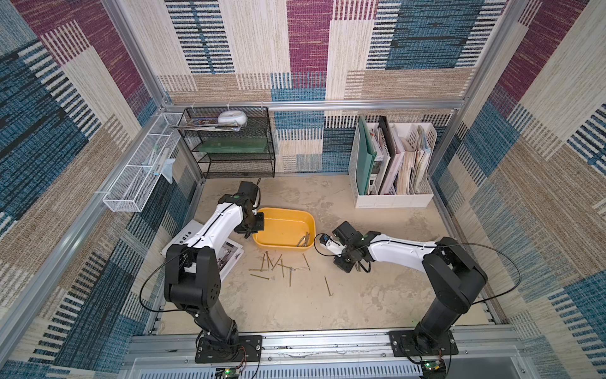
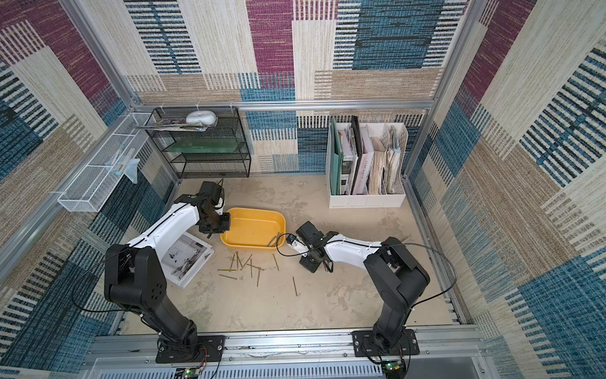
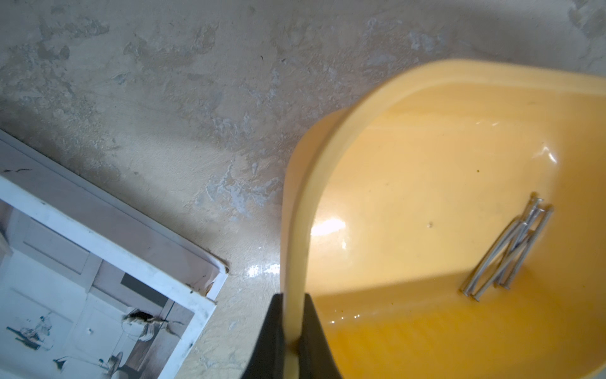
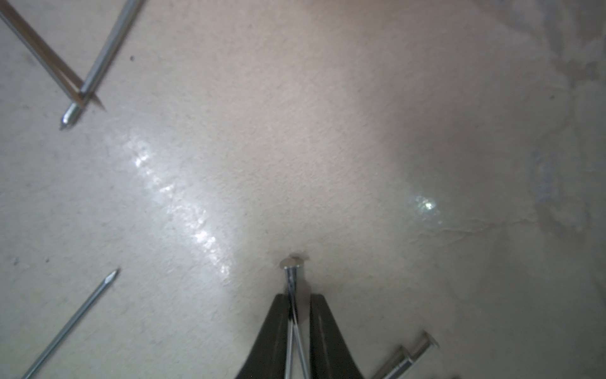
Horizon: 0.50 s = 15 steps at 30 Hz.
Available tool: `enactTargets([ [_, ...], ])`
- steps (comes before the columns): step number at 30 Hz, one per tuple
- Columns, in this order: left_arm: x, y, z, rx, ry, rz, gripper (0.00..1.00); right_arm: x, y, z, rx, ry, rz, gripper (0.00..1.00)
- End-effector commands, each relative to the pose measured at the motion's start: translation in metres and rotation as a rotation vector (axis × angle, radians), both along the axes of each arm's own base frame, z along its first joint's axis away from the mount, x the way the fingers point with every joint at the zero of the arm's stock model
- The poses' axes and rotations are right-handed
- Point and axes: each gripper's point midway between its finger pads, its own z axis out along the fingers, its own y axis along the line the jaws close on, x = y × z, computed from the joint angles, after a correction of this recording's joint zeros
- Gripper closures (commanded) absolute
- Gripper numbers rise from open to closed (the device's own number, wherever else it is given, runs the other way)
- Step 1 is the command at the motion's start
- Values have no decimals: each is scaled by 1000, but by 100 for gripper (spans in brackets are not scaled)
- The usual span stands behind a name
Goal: Put the nails on the desktop into the storage box
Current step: Pick up the nail from the center of the board.
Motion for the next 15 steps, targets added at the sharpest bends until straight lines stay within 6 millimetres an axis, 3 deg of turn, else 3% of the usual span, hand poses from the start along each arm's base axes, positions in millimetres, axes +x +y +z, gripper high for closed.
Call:
enactTargets([
  [1, 1, -2, 3, -10, 0, -11, 100, -3, -2, 0, 4, 19, -16, 85],
  [8, 1, -3, 2, -11, 3, -12, 100, -2, -3, 0, 2, 18, -24, 100],
  [15, 2, -3, 1, -11, 5, -14, 100, 1, -1, 13, 29, -4, -27, 100],
])
